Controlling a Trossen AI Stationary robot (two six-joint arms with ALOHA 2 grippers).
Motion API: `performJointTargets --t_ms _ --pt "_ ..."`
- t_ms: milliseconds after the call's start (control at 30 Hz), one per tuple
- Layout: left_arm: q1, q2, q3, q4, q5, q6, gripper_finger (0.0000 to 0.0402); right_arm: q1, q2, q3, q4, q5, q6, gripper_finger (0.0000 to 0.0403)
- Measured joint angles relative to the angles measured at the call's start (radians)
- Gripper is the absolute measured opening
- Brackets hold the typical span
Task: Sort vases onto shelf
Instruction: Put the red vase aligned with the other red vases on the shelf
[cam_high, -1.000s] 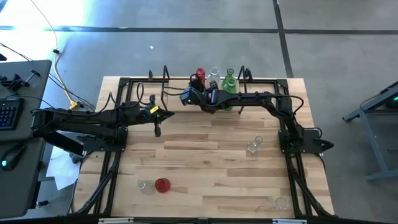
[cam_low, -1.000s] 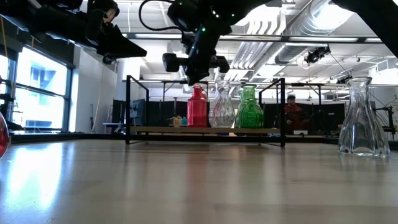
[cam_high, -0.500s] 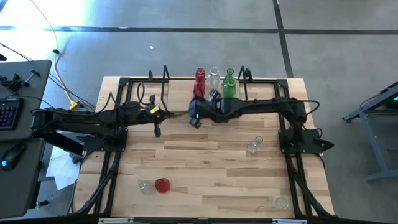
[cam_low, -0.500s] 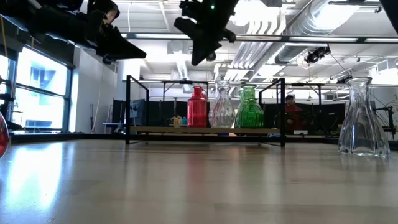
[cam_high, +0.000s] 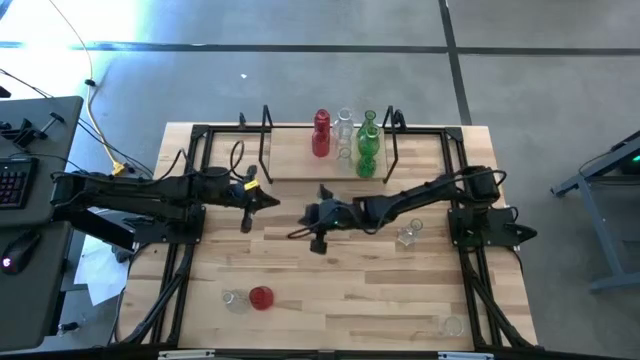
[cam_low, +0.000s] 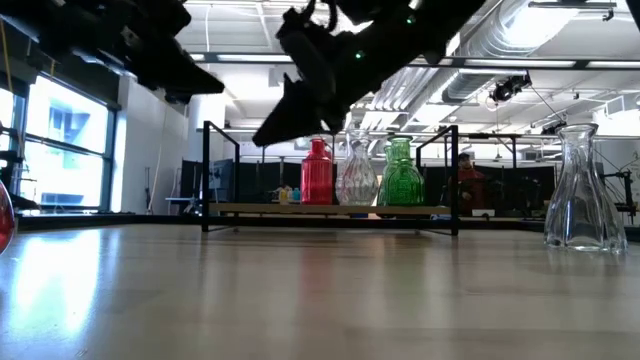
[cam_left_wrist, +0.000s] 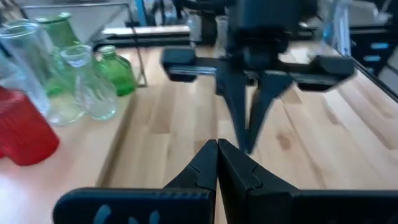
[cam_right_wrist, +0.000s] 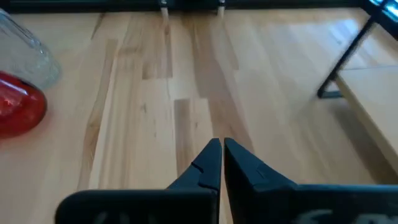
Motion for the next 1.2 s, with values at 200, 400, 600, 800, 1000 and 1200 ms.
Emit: performJointTargets --t_ms 200,400,600,800,1000,1200 --pt "-0.103 0.011 0.193 -0.372 0.001 -0.027 0.0001 -0.003 -0.106 -0.111 0.036 0.004 -0.058 0.0000" --pt "-0.257 0.111 0.373 -0.681 -0.031 -0.161 0.0016 -0.039 -0.178 -0.337 0.328 -0.060 -0.065 0.0000" --pt "-0.386 0.304 0.504 -0.839 0.012 -0.297 0.0059 -0.062 -0.261 -0.491 0.513 -0.091 -0.066 0.0000" --pt "-0.462 0.479 0.613 -0.875 0.075 -0.383 0.0111 -0.068 -0.381 -0.538 0.503 -0.076 -0.097 0.0000" --pt "-0.490 0.636 0.717 -0.932 0.181 -0.443 0.0151 -0.053 -0.434 -0.545 0.464 -0.077 -0.104 0.0000" --pt "-0.513 0.732 0.771 -0.991 0.203 -0.445 0.0159 -0.052 -0.434 -0.545 0.460 -0.078 -0.104 0.0000"
